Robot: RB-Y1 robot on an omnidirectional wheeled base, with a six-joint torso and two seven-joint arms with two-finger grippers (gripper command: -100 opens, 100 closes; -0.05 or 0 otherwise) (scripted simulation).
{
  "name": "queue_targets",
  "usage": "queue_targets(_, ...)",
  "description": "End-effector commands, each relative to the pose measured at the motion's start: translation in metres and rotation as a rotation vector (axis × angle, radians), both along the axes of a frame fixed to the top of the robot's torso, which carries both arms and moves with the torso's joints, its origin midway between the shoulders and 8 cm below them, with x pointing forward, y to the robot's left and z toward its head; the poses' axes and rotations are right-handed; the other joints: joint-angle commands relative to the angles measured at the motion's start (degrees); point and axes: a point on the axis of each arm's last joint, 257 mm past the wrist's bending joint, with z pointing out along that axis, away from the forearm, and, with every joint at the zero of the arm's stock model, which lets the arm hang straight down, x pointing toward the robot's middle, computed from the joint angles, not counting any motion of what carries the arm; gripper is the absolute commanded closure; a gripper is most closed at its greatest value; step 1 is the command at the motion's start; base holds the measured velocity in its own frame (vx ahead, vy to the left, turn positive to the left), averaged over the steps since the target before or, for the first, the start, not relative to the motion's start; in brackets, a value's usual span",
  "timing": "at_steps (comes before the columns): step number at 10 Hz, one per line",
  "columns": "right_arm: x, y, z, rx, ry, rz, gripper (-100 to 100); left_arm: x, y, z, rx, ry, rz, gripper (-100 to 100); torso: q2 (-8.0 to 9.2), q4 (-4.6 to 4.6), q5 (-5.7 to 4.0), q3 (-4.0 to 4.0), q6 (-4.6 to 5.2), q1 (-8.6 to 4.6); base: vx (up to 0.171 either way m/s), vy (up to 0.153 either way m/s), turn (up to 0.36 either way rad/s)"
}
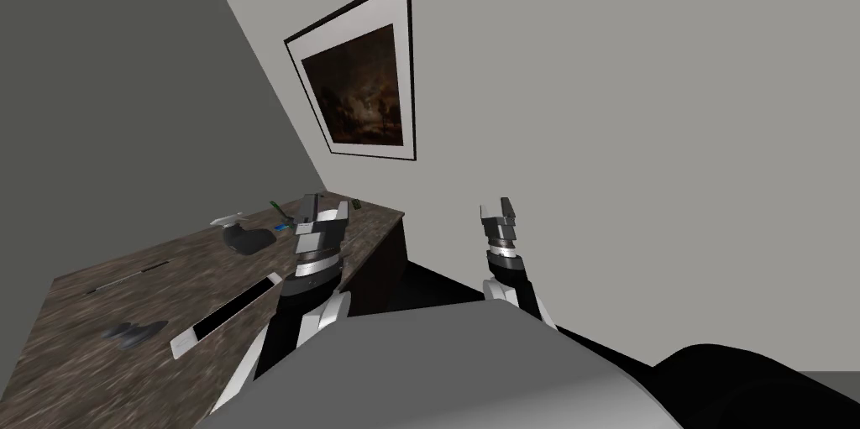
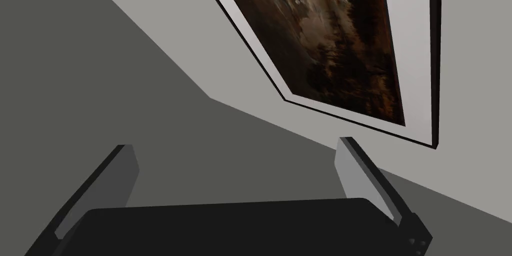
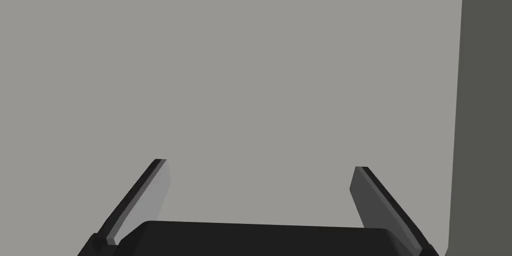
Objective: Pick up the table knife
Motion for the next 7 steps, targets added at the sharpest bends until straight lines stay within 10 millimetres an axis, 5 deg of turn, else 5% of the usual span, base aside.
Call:
queue_targets(1,0.000,0.000,0.000,0.000,0.000,0.000,0,0.003,-0.001,-0.006,0.024,0.022,-0.010,-100,0.00,0.00,0.00,0.00,0.00,0.00,0.000,0.000,0.000)
queue_targets(7,0.000,0.000,0.000,0.000,0.000,0.000,0,0.024,0.008,-0.057,0.125,0.179,-0.042,-100,0.01,0.00,0.00,0.00,0.00,-0.01,0.000,-0.008,-0.003)
